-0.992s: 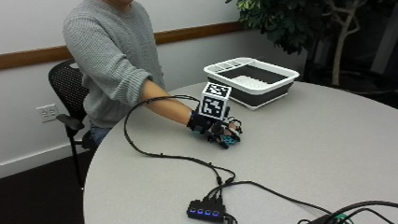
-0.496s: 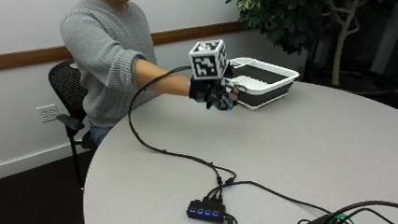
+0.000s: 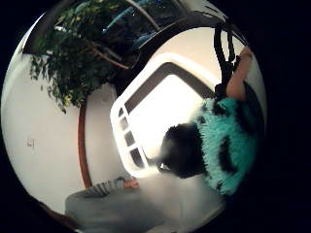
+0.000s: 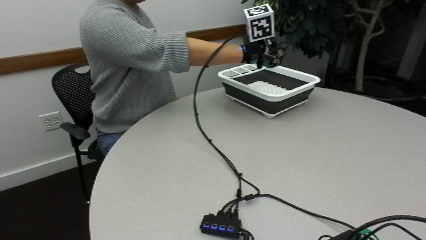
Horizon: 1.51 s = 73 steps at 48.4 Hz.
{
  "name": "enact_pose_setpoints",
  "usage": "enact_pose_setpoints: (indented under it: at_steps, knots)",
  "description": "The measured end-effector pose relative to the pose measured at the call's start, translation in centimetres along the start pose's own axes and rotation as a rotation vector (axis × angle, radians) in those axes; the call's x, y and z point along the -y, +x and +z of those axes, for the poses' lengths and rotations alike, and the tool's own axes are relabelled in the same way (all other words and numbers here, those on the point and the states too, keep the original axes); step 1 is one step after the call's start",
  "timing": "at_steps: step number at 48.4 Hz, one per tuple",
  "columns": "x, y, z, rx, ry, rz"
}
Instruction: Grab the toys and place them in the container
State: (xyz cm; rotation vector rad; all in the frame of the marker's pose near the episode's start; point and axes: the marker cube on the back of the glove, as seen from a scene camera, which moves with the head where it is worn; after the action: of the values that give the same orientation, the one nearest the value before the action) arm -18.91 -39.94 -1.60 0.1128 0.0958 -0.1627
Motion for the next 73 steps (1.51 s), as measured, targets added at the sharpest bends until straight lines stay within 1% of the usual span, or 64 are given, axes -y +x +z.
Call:
enact_pose_setpoints:
  at_steps: [6,12,15,21,33,38,42,49,57,65,73]
  knots:
    - [2.9,-4.8,2.5,0.004,-0.019,-0.044]
    - [3.8,-5.9,4.2,0.008,-0.036,-0.020]
    - [3.7,-6.1,5.3,0.008,-0.082,-0.010]
    - [2.7,-5.5,7.1,0.067,-0.263,0.030]
    - [0.2,-5.4,7.6,0.065,-0.279,-0.024]
    - [-3.0,-3.4,5.1,0.058,-0.249,-0.059]
    - [-7.1,0.2,1.3,0.084,-0.195,-0.037]
    - [-15.1,8.1,-4.2,0.071,-0.122,0.050]
    - [-21.8,13.5,-7.0,0.010,-0.114,0.184]
    - [-26.1,14.6,-7.9,-0.014,-0.099,0.198]
    - [-32.2,12.4,-7.1,-0.012,-0.083,0.133]
